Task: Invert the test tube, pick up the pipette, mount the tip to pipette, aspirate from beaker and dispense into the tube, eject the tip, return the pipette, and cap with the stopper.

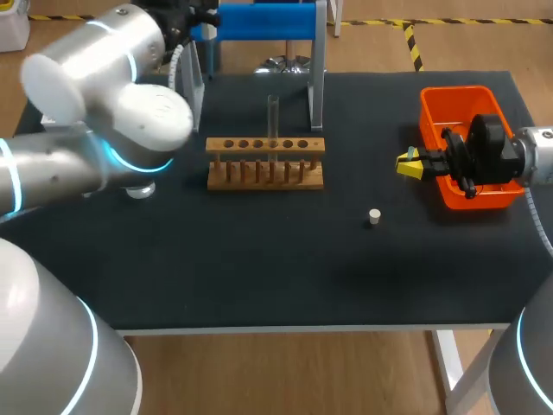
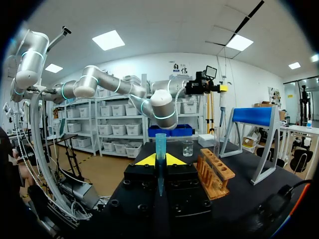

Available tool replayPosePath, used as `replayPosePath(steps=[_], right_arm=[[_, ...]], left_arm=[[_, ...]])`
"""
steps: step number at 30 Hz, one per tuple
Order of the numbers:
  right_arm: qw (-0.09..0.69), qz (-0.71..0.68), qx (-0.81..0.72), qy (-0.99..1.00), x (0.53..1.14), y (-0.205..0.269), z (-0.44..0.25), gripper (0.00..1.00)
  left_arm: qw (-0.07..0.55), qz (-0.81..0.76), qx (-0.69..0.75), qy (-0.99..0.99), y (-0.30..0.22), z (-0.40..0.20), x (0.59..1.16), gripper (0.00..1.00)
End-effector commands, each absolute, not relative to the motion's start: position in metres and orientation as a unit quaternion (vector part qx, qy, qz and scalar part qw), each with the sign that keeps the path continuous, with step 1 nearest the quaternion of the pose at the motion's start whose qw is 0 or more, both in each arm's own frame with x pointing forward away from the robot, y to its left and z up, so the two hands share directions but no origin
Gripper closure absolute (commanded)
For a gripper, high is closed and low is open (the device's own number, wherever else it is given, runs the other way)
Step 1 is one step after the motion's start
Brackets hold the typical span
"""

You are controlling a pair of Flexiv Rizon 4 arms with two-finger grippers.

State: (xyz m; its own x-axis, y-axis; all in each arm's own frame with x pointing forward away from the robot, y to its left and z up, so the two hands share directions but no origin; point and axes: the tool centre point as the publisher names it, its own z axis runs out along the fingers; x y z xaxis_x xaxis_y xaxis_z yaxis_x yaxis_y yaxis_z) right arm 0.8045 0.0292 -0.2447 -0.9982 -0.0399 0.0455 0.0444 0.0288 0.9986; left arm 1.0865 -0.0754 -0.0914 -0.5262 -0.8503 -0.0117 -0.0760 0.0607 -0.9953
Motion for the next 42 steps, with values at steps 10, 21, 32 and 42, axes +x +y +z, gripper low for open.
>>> replayPosePath(steps=[10, 21, 32, 42], right_arm=[[0.029, -0.696, -0.002, -0.717, 0.804, 0.029, -0.244, 1.00], [0.029, -0.696, -0.002, -0.717, 0.804, 0.029, -0.244, 1.00], [0.029, -0.696, -0.002, -0.717, 0.804, 0.029, -0.244, 1.00], [0.029, -0.696, -0.002, -0.717, 0.804, 0.029, -0.244, 1.00]], left_arm=[[0.229, -0.600, -0.287, 0.711, -0.063, -0.083, 1.067, 1.00], [0.227, -0.626, -0.253, 0.702, -0.060, -0.074, 1.043, 1.00], [0.191, -0.653, -0.183, 0.709, -0.070, -0.041, 0.971, 1.00], [0.186, -0.667, -0.149, 0.706, -0.109, -0.019, 0.935, 1.00]])
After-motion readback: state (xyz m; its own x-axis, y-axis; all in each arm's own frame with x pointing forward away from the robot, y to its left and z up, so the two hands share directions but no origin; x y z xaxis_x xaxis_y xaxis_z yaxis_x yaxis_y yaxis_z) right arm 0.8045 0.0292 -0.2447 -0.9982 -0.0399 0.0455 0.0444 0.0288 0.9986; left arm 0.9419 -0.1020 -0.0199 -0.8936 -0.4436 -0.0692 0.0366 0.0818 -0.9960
